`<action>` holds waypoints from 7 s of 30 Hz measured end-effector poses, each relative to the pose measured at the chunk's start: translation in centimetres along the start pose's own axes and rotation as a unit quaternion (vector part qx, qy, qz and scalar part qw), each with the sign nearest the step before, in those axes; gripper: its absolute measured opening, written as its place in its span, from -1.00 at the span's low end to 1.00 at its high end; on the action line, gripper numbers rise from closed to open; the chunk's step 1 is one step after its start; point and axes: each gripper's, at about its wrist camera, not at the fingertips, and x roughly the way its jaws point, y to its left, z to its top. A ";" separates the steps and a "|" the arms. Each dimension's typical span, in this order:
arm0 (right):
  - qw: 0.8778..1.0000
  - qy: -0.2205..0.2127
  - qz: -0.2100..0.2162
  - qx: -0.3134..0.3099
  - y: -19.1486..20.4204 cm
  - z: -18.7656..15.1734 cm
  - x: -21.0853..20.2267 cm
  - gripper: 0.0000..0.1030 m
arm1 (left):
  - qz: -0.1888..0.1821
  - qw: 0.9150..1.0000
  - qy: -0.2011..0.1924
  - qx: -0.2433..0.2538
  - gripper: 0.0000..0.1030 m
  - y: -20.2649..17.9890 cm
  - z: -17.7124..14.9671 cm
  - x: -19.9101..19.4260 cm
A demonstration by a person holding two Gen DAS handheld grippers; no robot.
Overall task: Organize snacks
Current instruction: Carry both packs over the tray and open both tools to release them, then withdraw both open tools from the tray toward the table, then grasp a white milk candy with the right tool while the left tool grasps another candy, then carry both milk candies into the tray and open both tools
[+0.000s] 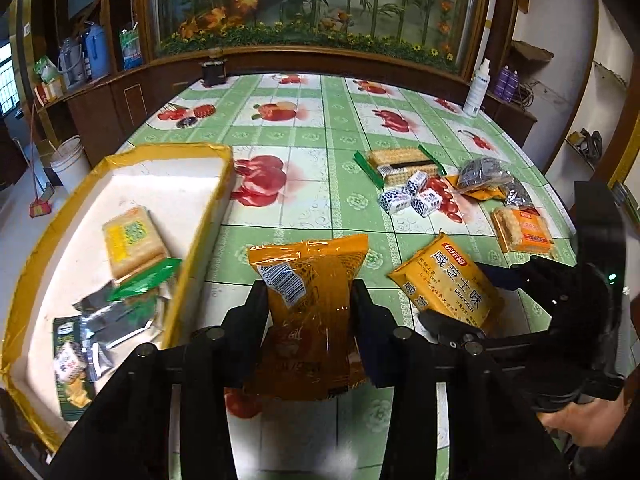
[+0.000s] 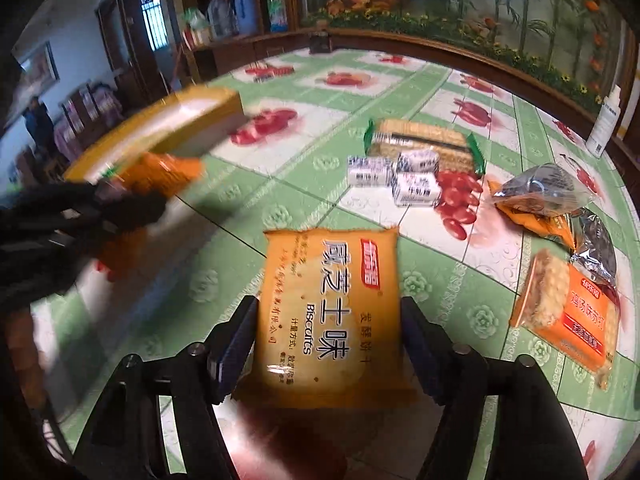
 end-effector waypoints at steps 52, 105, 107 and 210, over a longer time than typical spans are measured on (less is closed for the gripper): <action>0.982 -0.076 0.171 -0.016 13.9 11.6 2.3 0.55 | 0.152 0.978 -0.030 -0.139 0.17 15.5 -2.8 -3.7; 0.992 -0.068 0.073 0.072 -8.5 4.7 0.6 0.24 | 0.017 0.992 0.066 0.110 0.43 -5.4 5.0 10.2; 0.994 -0.056 0.067 0.061 -8.2 5.7 2.0 0.24 | 0.009 0.991 0.069 0.116 0.43 -5.3 5.2 10.6; 0.975 -0.066 0.209 -0.035 14.0 10.0 1.3 0.19 | 0.193 0.978 -0.008 -0.082 0.55 13.9 -2.2 -2.2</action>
